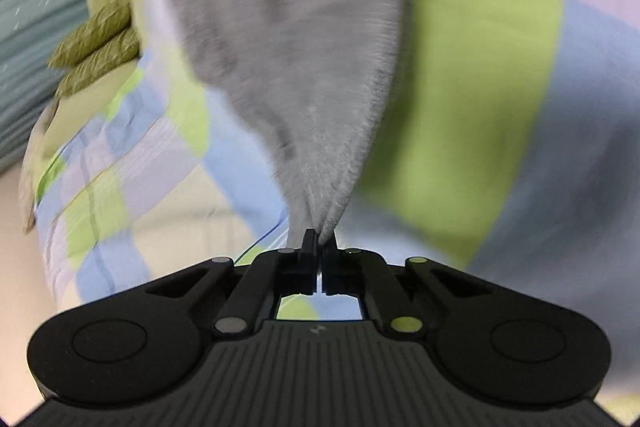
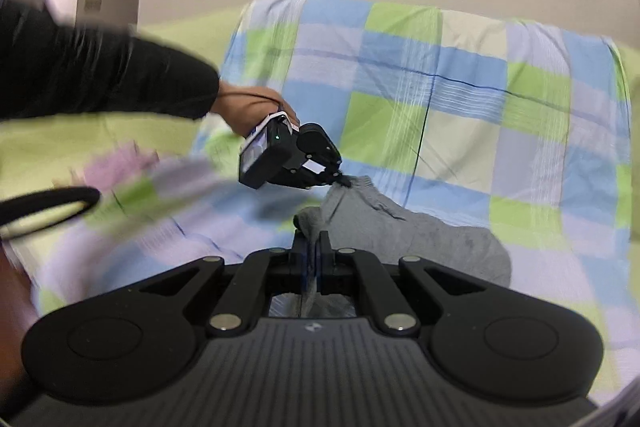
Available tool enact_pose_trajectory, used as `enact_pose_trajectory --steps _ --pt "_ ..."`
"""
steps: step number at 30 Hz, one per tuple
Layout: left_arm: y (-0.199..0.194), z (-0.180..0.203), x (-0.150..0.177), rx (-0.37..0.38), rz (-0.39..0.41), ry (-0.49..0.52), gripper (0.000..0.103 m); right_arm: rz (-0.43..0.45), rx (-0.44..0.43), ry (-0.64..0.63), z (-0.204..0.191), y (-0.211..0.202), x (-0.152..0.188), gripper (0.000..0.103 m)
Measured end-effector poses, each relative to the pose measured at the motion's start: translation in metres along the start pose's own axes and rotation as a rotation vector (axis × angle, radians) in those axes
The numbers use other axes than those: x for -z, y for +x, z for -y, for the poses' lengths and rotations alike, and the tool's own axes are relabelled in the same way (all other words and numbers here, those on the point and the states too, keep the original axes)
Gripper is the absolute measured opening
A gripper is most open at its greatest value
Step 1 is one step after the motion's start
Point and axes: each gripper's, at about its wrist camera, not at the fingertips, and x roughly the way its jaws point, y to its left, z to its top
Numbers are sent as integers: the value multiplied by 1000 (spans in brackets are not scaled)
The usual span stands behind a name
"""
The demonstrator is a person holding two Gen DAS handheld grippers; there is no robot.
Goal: Fold clothes
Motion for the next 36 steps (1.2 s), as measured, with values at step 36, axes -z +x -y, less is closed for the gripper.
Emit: enact_pose_trajectory --steps 36 --pt "146 -150 -179 241 125 -187 31 -47 191 1178 168 -102 194 2"
